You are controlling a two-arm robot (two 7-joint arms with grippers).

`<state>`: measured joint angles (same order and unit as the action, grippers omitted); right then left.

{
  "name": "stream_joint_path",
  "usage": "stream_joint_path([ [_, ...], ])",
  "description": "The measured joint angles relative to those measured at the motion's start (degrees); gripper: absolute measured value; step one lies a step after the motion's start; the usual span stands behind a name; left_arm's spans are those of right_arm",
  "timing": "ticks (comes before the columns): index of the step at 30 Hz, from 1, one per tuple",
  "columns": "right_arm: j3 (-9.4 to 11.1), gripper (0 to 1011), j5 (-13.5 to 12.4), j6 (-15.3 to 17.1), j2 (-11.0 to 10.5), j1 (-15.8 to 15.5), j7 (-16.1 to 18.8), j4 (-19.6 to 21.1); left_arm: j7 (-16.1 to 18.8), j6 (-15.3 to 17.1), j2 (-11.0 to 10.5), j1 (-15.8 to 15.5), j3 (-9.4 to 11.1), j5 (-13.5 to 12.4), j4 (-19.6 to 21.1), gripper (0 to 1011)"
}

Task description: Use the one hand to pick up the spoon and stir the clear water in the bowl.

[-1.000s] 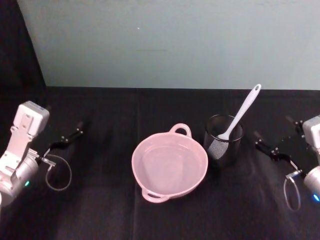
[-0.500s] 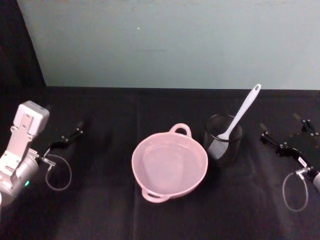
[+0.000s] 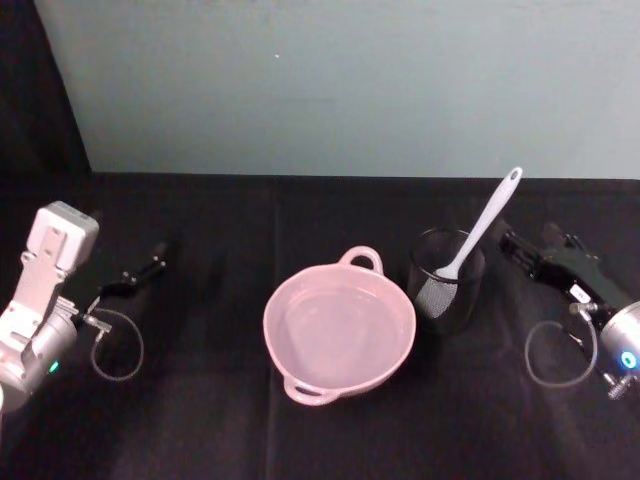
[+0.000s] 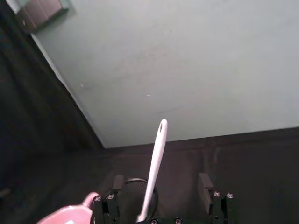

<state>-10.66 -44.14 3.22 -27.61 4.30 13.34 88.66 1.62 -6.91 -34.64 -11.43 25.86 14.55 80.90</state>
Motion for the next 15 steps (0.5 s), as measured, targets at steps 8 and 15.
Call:
stream_joint_path([
  [8, 0.9, 1003, -9.5, 4.1, 2.2, 4.5, 7.7, -6.5, 0.0, 0.0, 0.0, 0.0, 0.0, 0.0, 0.0, 1005],
  [15, 0.3, 1003, -14.4, 7.4, 2.1, 7.8, 12.4, -11.3, 0.0, 0.0, 0.0, 0.0, 0.0, 0.0, 0.0, 1005],
])
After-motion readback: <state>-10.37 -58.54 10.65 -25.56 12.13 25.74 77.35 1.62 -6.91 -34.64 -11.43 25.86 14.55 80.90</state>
